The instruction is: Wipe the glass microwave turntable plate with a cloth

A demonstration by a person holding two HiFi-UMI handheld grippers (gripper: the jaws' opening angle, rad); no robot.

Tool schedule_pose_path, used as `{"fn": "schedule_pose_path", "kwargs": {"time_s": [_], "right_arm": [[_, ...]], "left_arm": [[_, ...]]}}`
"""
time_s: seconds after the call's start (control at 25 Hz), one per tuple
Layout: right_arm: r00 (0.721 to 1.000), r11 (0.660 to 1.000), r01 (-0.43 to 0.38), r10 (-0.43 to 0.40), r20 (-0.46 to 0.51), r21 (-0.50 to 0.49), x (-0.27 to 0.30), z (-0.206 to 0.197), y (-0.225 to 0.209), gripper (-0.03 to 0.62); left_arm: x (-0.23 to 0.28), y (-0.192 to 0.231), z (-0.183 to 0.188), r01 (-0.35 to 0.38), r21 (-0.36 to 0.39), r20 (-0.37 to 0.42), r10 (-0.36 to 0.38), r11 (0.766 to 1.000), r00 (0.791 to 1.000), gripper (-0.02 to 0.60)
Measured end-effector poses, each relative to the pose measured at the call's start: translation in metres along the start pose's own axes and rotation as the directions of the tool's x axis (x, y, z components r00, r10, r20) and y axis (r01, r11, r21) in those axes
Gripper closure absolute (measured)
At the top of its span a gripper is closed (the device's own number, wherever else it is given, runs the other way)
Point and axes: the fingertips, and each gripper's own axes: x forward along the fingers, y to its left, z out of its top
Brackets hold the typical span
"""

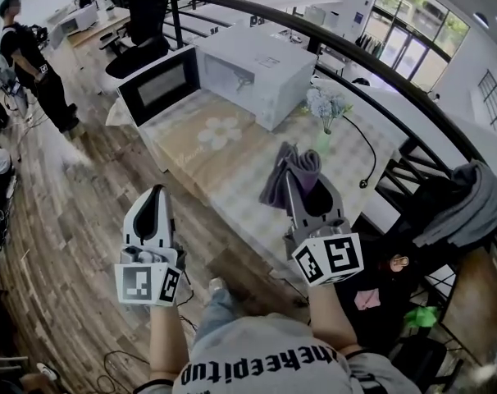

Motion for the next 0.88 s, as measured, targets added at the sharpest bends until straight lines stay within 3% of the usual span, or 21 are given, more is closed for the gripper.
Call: {"fn": "schedule_pose_path", "kwargs": {"time_s": [0.64,0.88], "right_arm": [[0.989,0.989,0.145,-0.146,-0.019,-0.044,0.090,-0.025,0.006,0.482],[0.983,0.983,0.178,-0.180,-0.045,-0.045,0.103,-0.038,0.006,0.482]], "left_arm": [[0.093,0.073,-0.020,0.173,-0.007,-0.003,-0.173,0.985,0.985,0.571],[0.111,0.086,-0.033,0.200,-0.032,-0.010,-0.200,0.979,0.980,0.571]]}}
